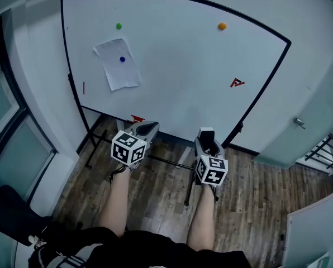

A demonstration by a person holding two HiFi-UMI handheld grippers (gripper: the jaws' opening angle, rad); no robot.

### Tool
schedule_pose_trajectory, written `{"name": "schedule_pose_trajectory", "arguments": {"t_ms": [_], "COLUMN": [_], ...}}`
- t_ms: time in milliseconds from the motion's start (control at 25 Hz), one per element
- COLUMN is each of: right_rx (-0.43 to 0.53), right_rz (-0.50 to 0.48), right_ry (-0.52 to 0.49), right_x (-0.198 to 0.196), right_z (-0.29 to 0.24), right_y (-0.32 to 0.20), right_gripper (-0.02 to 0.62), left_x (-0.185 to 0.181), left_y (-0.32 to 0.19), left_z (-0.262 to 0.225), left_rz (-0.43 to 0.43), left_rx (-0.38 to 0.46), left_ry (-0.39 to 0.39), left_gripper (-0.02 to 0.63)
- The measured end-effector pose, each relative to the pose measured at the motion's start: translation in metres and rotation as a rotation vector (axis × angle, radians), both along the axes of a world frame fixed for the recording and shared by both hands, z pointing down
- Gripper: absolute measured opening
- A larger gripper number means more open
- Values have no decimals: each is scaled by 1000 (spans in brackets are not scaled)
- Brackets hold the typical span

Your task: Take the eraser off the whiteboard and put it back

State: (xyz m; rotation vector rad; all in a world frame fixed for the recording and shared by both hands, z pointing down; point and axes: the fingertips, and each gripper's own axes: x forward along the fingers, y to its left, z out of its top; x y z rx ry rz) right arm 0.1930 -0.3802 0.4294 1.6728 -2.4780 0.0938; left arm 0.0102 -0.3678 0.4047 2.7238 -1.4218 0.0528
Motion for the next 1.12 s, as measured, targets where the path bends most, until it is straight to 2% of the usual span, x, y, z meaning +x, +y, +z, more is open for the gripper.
{"name": "schedule_pose_trajectory", "arguments": {"t_ms": [280,760,960,1120], "right_rx": [-21,-19,-42,-34], "right_rz": [28,117,144,165], "right_ry": [8,15,31,30], "right_x": [-12,-86,-96,-87], "right_z": [5,9,24,23], "right_y": [2,33,29,9], "right_gripper": [241,241,241,241], "left_x": [-10,-74,-74,-69], "left_y": [1,13,6,-13], "left_z": [2,9,18,20], "left_rz": [24,75,119,130], "left_rx": [-10,-39,-44,-35], "left_ry": [6,75,66,52], "left_gripper": [17,17,17,17]}}
